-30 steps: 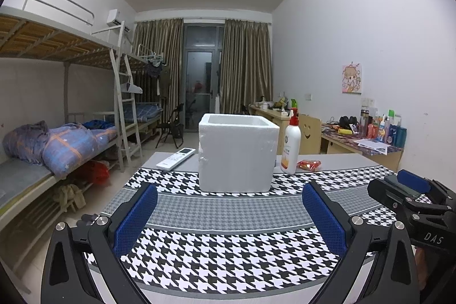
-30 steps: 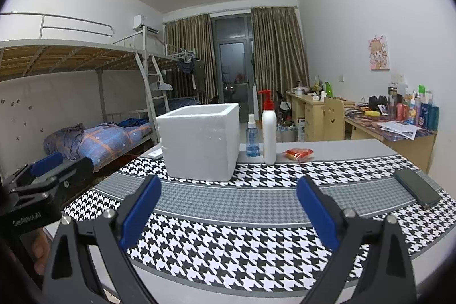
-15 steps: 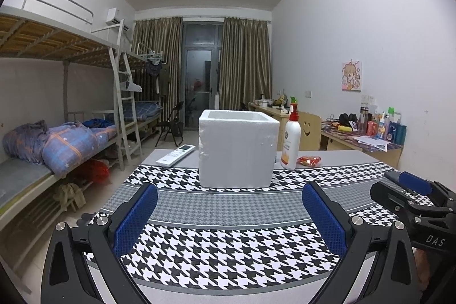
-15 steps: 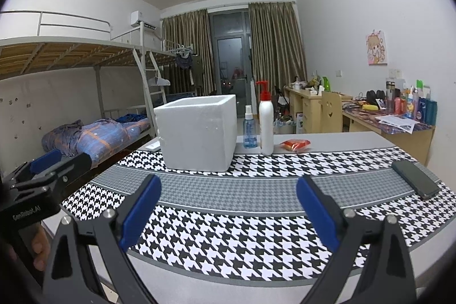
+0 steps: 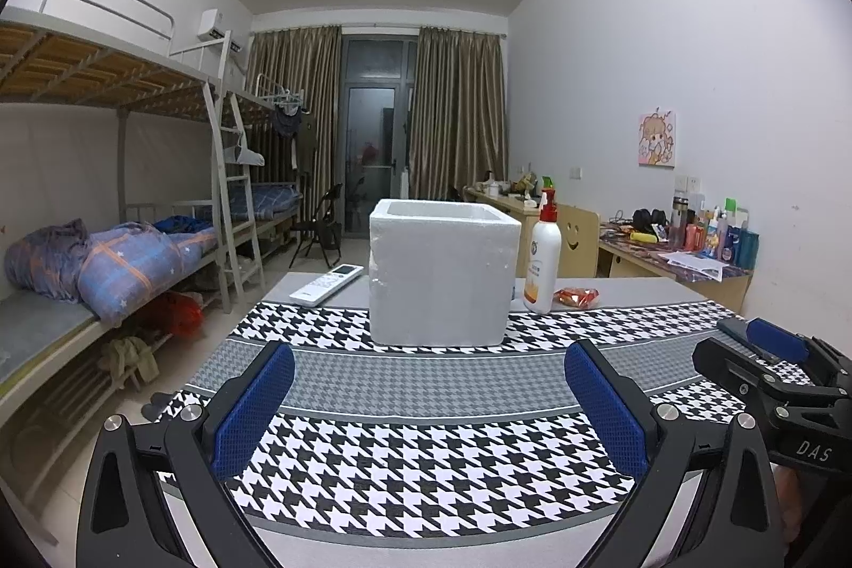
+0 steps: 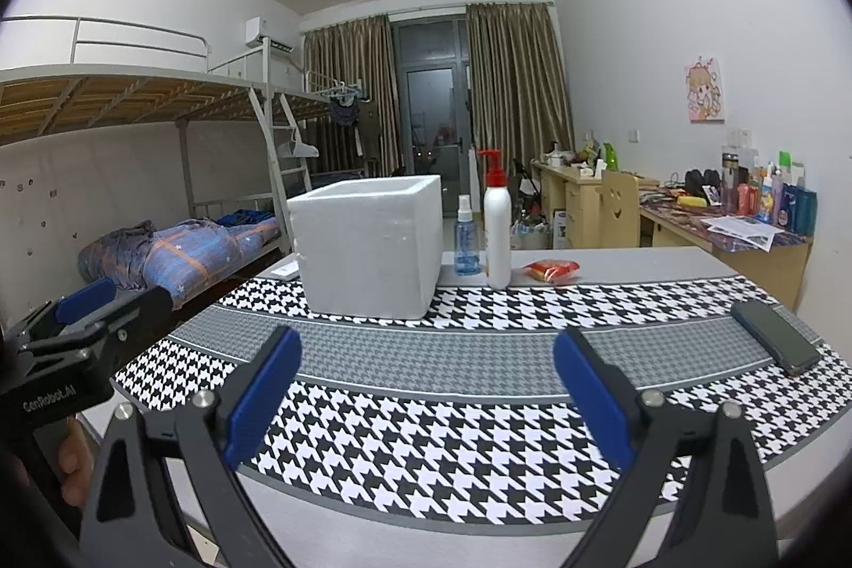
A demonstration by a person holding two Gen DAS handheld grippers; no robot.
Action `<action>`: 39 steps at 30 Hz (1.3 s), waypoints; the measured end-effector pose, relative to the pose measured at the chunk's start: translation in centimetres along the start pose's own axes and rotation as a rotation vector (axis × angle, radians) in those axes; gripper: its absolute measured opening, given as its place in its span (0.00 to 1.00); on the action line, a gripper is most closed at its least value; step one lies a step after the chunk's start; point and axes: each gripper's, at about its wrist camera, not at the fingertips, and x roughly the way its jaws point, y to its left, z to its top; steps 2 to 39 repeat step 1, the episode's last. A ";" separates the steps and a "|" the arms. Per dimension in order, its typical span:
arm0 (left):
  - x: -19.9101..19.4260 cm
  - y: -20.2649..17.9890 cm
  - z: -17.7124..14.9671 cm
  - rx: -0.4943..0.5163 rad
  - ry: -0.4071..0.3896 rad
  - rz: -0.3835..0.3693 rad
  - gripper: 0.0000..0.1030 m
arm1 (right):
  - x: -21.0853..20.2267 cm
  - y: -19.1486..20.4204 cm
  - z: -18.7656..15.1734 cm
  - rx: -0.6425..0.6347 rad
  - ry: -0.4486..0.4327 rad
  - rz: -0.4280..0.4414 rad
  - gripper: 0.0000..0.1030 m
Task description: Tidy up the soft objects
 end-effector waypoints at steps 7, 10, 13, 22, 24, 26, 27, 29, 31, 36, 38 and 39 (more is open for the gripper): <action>0.0 0.0 0.0 -0.002 0.000 0.000 0.99 | 0.0 0.0 0.0 0.000 0.001 -0.001 0.95; 0.0 0.0 0.0 -0.002 0.000 0.000 0.99 | 0.0 0.0 0.0 0.000 0.001 -0.001 0.95; 0.0 0.0 0.0 -0.002 0.000 0.000 0.99 | 0.0 0.0 0.0 0.000 0.001 -0.001 0.95; 0.0 0.0 0.0 -0.002 0.000 0.000 0.99 | 0.0 0.0 0.0 0.000 0.001 -0.001 0.95; 0.0 0.0 0.0 -0.002 0.000 0.000 0.99 | 0.0 0.0 0.0 0.000 0.001 -0.001 0.95; 0.0 0.0 0.0 -0.002 0.000 0.000 0.99 | 0.0 0.0 0.0 0.000 0.001 -0.001 0.95; 0.0 0.0 0.0 -0.002 0.000 0.000 0.99 | 0.0 0.0 0.0 0.000 0.001 -0.001 0.95; 0.0 0.0 0.0 -0.002 0.000 0.000 0.99 | 0.0 0.0 0.0 0.000 0.001 -0.001 0.95; 0.0 0.0 0.0 -0.002 0.000 0.000 0.99 | 0.0 0.0 0.0 0.000 0.001 -0.001 0.95; 0.0 0.0 0.0 -0.002 0.000 0.000 0.99 | 0.0 0.0 0.0 0.000 0.001 -0.001 0.95; 0.0 0.0 0.0 -0.002 0.000 0.000 0.99 | 0.0 0.0 0.0 0.000 0.001 -0.001 0.95; 0.0 0.0 0.0 -0.002 0.000 0.000 0.99 | 0.0 0.0 0.0 0.000 0.001 -0.001 0.95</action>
